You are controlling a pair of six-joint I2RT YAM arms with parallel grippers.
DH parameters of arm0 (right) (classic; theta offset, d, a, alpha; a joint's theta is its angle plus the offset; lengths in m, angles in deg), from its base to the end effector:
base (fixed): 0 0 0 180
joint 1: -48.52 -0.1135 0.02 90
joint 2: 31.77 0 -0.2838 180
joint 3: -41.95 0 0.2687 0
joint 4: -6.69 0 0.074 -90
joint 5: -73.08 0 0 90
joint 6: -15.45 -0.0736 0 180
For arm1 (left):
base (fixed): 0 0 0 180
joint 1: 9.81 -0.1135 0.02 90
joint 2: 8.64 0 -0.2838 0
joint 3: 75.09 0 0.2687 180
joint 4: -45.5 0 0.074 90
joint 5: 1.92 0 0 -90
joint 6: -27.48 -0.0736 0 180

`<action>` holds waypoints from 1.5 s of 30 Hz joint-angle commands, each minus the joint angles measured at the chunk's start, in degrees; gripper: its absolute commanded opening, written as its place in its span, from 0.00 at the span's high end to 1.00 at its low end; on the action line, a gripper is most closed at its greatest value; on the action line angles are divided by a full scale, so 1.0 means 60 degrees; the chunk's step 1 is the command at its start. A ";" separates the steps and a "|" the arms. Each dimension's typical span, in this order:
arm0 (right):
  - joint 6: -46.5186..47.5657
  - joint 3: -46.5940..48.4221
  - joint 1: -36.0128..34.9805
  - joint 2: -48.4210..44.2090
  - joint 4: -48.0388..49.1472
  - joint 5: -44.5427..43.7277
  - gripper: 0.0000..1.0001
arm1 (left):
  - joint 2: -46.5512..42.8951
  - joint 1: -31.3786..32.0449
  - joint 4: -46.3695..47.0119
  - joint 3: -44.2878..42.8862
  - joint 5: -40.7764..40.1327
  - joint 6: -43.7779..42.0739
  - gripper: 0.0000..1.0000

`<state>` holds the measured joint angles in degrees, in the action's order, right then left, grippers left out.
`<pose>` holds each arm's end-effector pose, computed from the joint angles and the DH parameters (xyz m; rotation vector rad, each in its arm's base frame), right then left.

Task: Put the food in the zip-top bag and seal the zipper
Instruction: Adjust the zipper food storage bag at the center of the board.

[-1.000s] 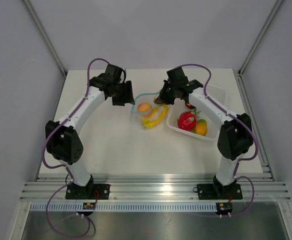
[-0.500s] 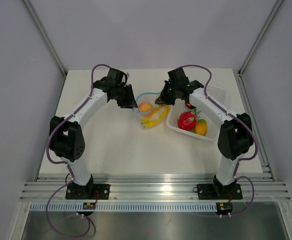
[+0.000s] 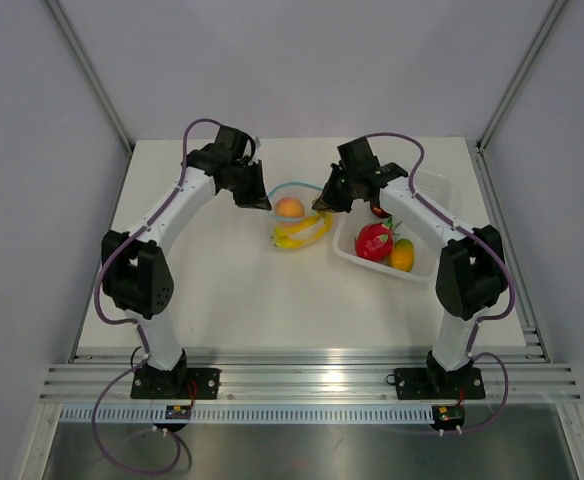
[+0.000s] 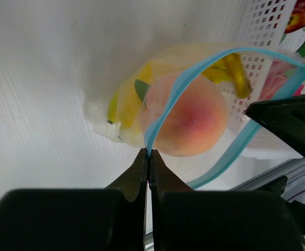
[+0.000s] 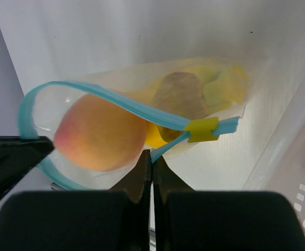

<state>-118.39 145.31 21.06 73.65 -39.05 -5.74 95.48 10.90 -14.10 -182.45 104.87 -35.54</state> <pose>0.4035 0.2258 0.2691 0.2673 2.5314 0.7744 0.4017 -0.1746 0.2836 -0.0268 2.6420 -0.6789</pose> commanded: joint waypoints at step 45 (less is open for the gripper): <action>0.2061 0.0905 0.0534 0.0021 -0.1030 -0.0620 0.64 | -0.0463 -0.0097 -0.0933 -0.0576 0.0438 -0.2080 1.00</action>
<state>-109.77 147.52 23.99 71.75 -42.33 -10.24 95.76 10.59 -21.64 -186.14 105.40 -46.91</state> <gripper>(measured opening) 0.351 0.005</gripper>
